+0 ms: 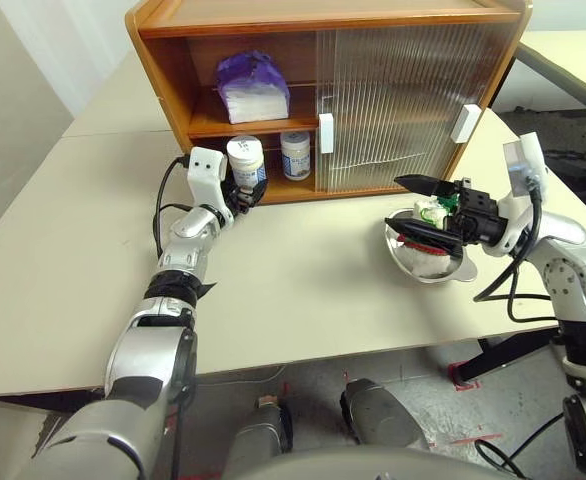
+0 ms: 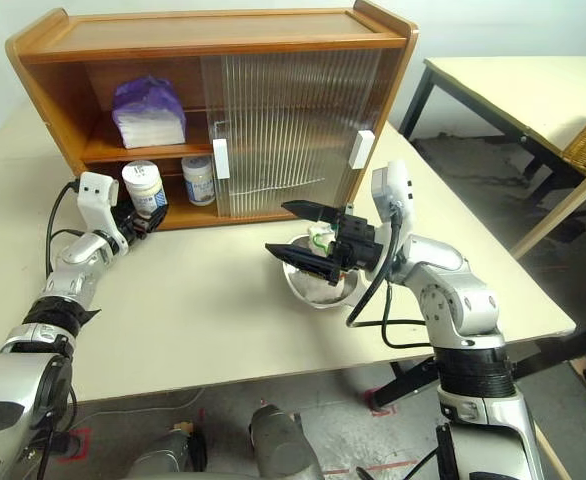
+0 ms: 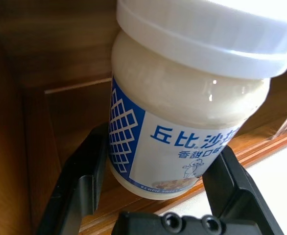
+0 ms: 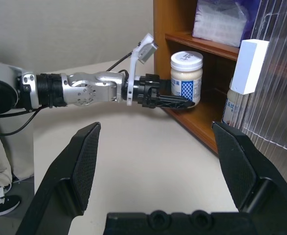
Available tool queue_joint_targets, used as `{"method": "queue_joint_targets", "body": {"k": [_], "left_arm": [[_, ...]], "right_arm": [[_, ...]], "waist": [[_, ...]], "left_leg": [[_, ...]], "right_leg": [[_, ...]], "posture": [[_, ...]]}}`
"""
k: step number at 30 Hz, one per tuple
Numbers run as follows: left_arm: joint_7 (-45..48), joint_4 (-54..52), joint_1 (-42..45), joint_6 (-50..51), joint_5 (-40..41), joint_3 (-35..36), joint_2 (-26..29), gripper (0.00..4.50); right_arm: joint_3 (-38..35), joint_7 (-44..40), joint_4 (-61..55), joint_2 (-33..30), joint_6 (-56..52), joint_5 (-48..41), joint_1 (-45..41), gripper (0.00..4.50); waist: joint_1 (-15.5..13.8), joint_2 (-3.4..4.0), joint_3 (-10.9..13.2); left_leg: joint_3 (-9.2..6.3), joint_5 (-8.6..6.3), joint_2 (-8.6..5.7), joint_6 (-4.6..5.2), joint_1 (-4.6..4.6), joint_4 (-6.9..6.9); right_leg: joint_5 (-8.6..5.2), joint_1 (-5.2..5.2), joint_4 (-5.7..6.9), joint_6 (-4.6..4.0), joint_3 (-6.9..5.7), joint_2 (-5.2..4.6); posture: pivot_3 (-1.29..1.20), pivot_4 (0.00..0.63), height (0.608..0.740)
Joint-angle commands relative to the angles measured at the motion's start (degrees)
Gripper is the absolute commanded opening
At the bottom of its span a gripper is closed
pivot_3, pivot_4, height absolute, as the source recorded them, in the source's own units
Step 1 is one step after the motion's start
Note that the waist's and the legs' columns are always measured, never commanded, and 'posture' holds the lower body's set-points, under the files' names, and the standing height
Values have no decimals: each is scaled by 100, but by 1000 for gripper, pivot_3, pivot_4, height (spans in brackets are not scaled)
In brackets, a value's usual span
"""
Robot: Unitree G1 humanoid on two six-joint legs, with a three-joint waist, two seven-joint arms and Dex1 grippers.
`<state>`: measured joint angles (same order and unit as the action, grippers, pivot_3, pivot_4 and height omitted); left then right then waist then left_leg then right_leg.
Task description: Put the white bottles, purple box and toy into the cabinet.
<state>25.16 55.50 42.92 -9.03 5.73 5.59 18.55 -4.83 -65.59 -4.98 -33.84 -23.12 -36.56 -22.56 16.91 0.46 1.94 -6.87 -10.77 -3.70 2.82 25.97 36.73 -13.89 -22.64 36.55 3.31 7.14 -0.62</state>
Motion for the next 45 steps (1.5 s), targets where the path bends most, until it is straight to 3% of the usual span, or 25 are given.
{"method": "queue_joint_targets", "body": {"k": [1, 16, 30, 45], "left_arm": [[-196, 472, 331, -183, -144, -19, -108, 3138], [-678, 1418, 973, -354, -199, 132, -298, 3138], [-1180, 1815, 1224, -172, -209, 317, -261, 3138], [-1115, 1786, 1115, -232, -266, 269, -249, 3138]], "right_arm": [[22, -35, -29, -23, 58, 40, -14, 4500], [22, 30, -130, 23, 66, 30, 61, 4500], [-22, 69, -142, 11, 78, 5, 28, 4500], [46, 133, -20, 236, -63, -109, -130, 4500]], "waist": [[-3, 0, 0], [82, -1, 1], [213, -2, 1], [223, -39, 77]], "left_leg": [[-1, 1, 0, 4, 2, 0], [0, 5, -5, 23, 8, 7], [5, 17, -7, 25, 2, 14], [2, 25, -7, 25, 2, 15]], "right_leg": [[4, 2, -6, 3, 1, 0], [9, 12, -31, 92, 8, 30], [14, 16, -32, 94, 3, 55], [17, 16, -32, 95, 12, 58]], "posture": [[-376, 43, 740], [-396, 50, 740], [-404, 46, 740], [-382, 96, 740]]}}
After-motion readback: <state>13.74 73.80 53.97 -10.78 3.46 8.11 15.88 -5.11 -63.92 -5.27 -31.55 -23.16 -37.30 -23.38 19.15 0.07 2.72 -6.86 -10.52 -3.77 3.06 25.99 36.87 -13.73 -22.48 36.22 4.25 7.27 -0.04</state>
